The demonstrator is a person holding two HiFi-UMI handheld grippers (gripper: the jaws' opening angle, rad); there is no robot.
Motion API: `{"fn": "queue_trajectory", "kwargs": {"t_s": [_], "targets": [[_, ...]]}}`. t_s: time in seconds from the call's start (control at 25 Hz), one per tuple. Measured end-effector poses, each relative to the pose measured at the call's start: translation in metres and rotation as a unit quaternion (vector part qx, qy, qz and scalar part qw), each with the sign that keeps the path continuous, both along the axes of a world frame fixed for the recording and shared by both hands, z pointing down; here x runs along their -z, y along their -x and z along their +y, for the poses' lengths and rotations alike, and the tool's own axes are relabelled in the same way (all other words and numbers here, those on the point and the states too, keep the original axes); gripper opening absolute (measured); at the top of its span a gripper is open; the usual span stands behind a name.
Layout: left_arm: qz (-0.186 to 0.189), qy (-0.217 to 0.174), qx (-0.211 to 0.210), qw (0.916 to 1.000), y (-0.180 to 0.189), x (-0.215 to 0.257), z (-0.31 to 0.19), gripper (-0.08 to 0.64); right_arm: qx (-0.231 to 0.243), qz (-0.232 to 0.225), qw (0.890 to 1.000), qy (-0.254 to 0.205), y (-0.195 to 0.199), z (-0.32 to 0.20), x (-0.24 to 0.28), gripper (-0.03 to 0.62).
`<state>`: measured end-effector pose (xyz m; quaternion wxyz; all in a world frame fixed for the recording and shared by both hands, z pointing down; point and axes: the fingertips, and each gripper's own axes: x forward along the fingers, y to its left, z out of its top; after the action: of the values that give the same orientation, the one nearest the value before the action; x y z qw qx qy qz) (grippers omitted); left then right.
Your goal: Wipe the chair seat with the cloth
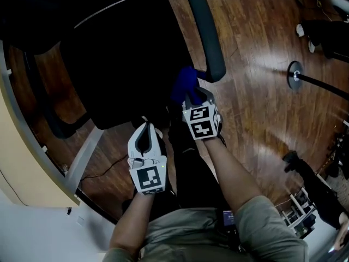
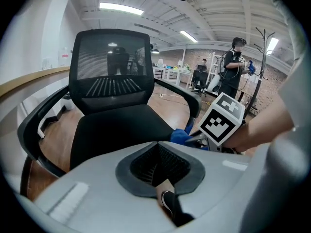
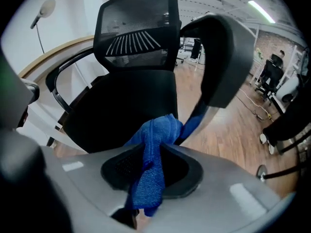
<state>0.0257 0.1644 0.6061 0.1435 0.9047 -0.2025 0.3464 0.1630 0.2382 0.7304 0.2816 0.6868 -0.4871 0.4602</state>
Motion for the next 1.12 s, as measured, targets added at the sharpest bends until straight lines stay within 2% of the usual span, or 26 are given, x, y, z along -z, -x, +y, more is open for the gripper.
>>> {"fn": "queue_trajectory", "kwargs": {"t_s": [0.24, 0.6, 0.76, 0.92, 1.12], "targets": [[-0.003, 0.013, -0.019, 0.9997, -0.027, -0.009, 0.019, 0.005, -0.019, -0.016, 0.999, 0.020, -0.016, 0.027, -0.019, 0.086], [0.000, -0.003, -0.003, 1.0000, -0.041, 0.006, 0.013, 0.005, -0.006, -0.048, 0.998, 0.027, -0.017, 0.027, -0.015, 0.084], [0.010, -0.001, -0.003, 0.9999, -0.039, 0.042, 0.008, 0.005, 0.007, -0.066, 0.998, 0.024, -0.007, 0.027, 0.017, 0.084], [0.015, -0.019, 0.012, 0.9996, -0.034, 0.092, -0.010, 0.005, 0.066, -0.061, 0.996, 0.004, 0.002, 0.010, 0.070, 0.084], [0.023, -0.026, 0.050, 0.9981, -0.012, 0.139, -0.028, 0.005, 0.127, -0.033, 0.990, -0.050, 0.017, -0.024, 0.152, 0.084]]}}
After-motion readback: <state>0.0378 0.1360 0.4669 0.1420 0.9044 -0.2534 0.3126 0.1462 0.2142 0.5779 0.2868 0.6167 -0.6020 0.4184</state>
